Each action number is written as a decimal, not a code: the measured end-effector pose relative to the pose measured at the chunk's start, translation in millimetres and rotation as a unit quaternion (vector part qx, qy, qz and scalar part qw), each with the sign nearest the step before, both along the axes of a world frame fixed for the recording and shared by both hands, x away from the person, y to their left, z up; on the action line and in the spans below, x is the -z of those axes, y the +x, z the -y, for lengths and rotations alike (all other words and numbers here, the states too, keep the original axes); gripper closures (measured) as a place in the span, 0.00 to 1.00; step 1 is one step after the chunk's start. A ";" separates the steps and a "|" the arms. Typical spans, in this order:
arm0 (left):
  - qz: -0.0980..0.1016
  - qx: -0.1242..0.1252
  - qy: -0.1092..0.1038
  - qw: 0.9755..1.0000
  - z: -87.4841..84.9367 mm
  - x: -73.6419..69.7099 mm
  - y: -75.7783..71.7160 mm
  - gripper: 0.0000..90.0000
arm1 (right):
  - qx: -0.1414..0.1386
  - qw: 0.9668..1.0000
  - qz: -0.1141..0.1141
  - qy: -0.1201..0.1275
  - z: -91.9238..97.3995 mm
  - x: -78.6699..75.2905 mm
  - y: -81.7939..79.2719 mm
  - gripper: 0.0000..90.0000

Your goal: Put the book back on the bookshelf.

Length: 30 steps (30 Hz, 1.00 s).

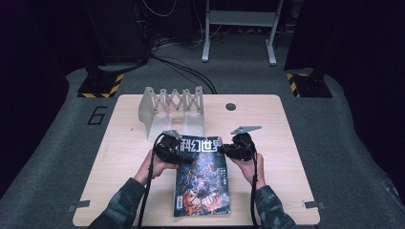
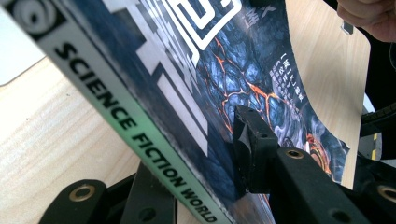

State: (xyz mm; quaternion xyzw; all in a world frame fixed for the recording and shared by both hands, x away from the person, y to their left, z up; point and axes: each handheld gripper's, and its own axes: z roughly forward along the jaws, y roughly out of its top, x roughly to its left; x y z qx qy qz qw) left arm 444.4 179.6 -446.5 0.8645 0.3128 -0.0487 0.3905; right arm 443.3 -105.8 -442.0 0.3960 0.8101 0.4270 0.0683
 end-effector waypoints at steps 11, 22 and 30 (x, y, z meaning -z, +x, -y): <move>0.028 0.012 0.002 1.000 3.5 -14.2 -4.4 0.79 | 0.000 1.000 0.019 0.001 2.0 -12.8 -3.1 0.88; 0.057 0.016 0.001 0.998 4.6 -28.7 -8.2 0.80 | 0.000 0.999 0.047 0.001 3.8 -33.4 -5.1 0.89; 0.079 0.018 -0.001 0.997 5.4 -34.2 -9.1 0.80 | 0.000 0.998 0.057 -0.004 4.9 -41.3 -4.4 0.89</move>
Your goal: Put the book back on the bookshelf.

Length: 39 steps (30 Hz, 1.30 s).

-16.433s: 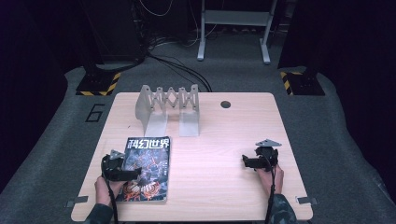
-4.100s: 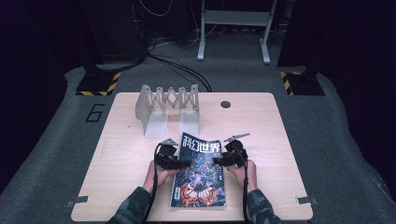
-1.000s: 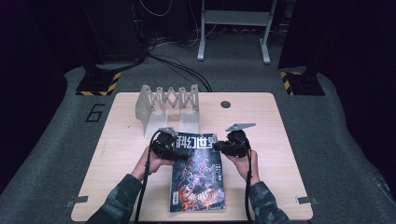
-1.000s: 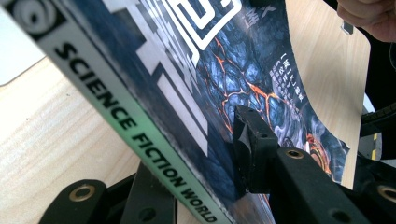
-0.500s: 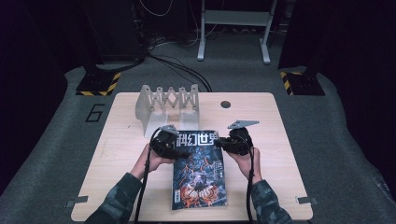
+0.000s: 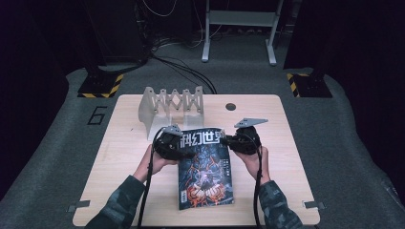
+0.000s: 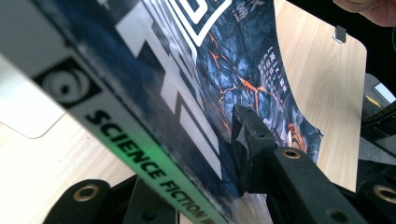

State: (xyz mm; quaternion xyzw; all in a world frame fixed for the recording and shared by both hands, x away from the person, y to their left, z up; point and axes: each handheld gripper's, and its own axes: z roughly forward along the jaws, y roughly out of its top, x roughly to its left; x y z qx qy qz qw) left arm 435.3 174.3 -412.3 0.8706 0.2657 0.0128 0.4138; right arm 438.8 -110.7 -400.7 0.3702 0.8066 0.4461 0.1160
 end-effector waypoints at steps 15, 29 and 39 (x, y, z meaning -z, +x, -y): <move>0.066 0.006 0.006 0.998 3.1 -14.2 -7.2 0.80 | 0.003 1.000 0.026 0.004 3.8 -15.4 -0.8 0.90; 0.073 0.007 -0.010 0.997 2.6 -18.0 -4.6 0.81 | 0.001 0.999 0.046 0.010 6.1 -22.9 -1.0 0.90; 0.085 0.007 -0.007 0.996 5.0 -22.5 -5.0 0.82 | -0.001 0.999 0.054 0.007 7.7 -28.6 -0.4 0.90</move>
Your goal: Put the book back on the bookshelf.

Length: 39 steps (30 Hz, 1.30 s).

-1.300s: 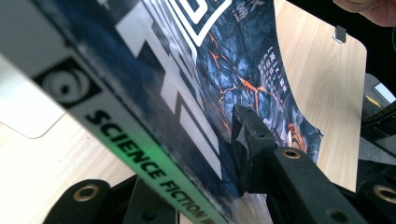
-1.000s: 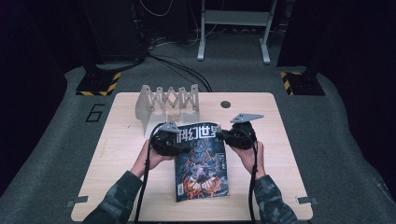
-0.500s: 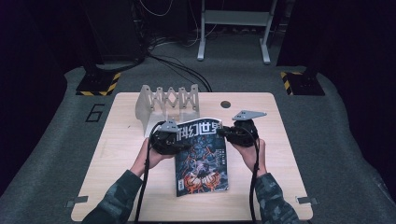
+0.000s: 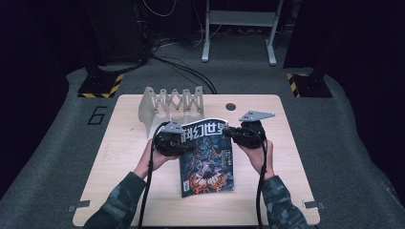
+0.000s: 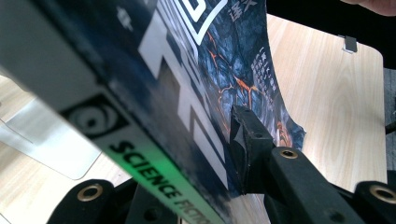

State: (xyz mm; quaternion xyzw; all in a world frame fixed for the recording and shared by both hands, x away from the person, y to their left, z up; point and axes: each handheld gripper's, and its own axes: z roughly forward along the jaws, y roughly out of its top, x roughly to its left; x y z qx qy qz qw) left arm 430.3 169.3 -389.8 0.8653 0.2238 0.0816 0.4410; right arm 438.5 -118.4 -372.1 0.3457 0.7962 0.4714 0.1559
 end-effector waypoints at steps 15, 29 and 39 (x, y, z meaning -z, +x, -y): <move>0.033 -0.001 0.008 0.999 0.2 -9.3 -2.7 0.83 | -0.001 1.000 0.026 -0.004 -1.5 -11.1 -2.7 0.90; 0.086 -0.009 0.016 0.996 0.5 -22.2 -11.3 0.88 | -0.004 0.996 0.086 0.002 1.9 -22.1 -19.3 0.91; 0.070 0.008 -0.008 0.997 -7.1 -23.0 -14.9 0.88 | -0.025 0.996 0.086 0.016 6.7 -21.6 -21.1 0.88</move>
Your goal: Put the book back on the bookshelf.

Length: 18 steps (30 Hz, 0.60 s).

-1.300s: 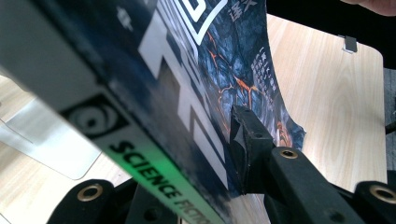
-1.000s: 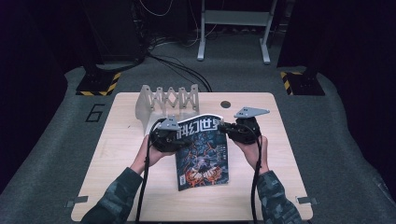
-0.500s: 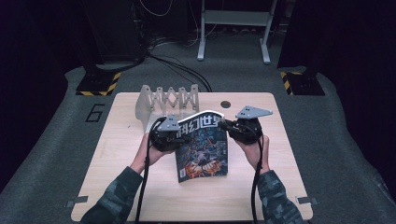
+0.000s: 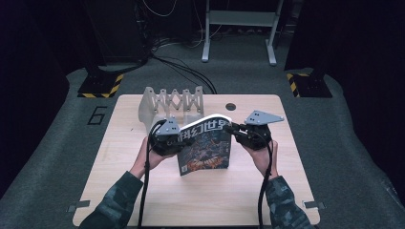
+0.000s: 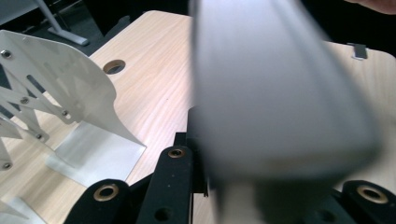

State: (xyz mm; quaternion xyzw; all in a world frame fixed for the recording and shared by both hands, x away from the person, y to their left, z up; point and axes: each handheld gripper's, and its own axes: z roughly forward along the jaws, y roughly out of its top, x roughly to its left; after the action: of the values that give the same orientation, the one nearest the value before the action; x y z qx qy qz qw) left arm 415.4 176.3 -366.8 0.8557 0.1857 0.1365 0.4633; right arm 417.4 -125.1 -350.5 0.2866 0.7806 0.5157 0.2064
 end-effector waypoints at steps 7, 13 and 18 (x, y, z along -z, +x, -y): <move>0.000 0.012 -0.043 0.999 -0.2 -18.4 -1.2 0.72 | -0.006 1.000 0.005 0.001 0.5 -0.3 -2.1 0.87; 0.003 0.018 -0.038 0.999 6.3 -28.5 2.2 0.70 | -0.006 1.000 0.003 0.007 0.1 0.0 -1.4 0.86; 0.007 0.019 -0.026 0.999 15.1 -34.4 4.7 0.73 | -0.005 1.000 -0.004 0.012 1.5 0.1 -0.4 0.83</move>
State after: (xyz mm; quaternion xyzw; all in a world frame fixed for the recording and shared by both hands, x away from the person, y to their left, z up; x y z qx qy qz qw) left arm 420.1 161.3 -332.5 0.8458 0.1698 0.1291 0.4890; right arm 417.0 -126.6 -350.6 0.2870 0.7767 0.5248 0.1972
